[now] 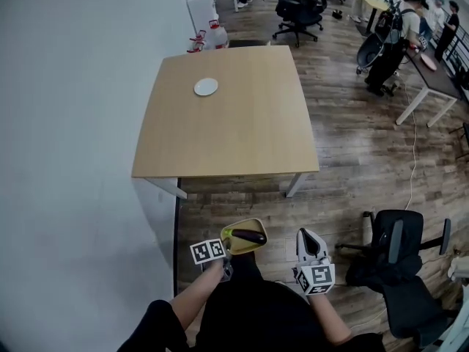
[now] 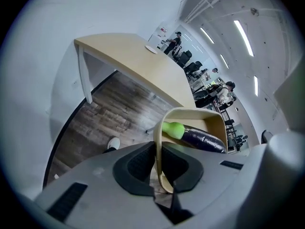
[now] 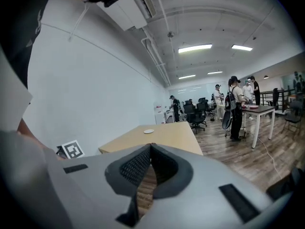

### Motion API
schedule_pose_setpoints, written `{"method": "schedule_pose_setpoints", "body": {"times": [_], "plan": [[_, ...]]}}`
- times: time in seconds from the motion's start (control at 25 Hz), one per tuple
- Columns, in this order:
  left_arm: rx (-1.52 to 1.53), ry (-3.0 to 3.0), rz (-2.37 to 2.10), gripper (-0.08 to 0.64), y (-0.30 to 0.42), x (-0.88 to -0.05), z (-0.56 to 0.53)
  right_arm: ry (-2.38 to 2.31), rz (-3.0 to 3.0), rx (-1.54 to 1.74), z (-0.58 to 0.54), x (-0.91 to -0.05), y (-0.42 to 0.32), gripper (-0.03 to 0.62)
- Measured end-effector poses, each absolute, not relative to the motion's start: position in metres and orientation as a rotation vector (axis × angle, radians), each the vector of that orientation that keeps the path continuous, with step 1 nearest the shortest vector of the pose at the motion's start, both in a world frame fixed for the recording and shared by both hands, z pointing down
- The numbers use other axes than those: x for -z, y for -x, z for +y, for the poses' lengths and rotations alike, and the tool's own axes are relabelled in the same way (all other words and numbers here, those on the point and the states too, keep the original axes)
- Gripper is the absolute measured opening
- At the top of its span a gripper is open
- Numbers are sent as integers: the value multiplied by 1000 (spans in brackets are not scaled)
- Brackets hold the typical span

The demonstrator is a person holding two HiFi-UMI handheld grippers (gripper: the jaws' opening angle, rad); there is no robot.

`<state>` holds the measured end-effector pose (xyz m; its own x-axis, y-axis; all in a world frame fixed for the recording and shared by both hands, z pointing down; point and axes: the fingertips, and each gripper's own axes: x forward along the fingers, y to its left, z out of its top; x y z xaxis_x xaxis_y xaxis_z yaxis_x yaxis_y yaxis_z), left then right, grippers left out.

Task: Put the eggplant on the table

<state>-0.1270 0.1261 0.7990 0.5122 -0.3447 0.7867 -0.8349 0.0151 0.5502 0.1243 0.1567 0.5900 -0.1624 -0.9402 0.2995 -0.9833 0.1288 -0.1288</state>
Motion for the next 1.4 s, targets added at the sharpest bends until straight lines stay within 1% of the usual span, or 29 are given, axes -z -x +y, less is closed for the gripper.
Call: {"method": "schedule_pose_setpoints", "body": {"times": [0.16, 0.36, 0.6, 0.76, 1.08, 1.4], "plan": [[-502, -1571, -1051, 26, 134, -800, 51, -1931, -2206, -480, 85, -598, -118, 60], [-490, -1605, -1027, 26, 143, -795, -43, -1886, -2170, -442, 0, -595, -91, 60], [-471, -1592, -991, 26, 143, -795, -112, -1835, -2137, -430, -61, -582, -66, 60], [-465, -1591, -1004, 26, 143, -803, -151, -1845, -2141, -402, -86, -580, -57, 60], [-453, -1538, -1065, 26, 145, -812, -208, -1817, -2190, -447, -129, -587, -45, 60], [-430, -1397, -1142, 26, 141, -835, -253, -1783, -2239, -440, -213, -601, -60, 60]]}}
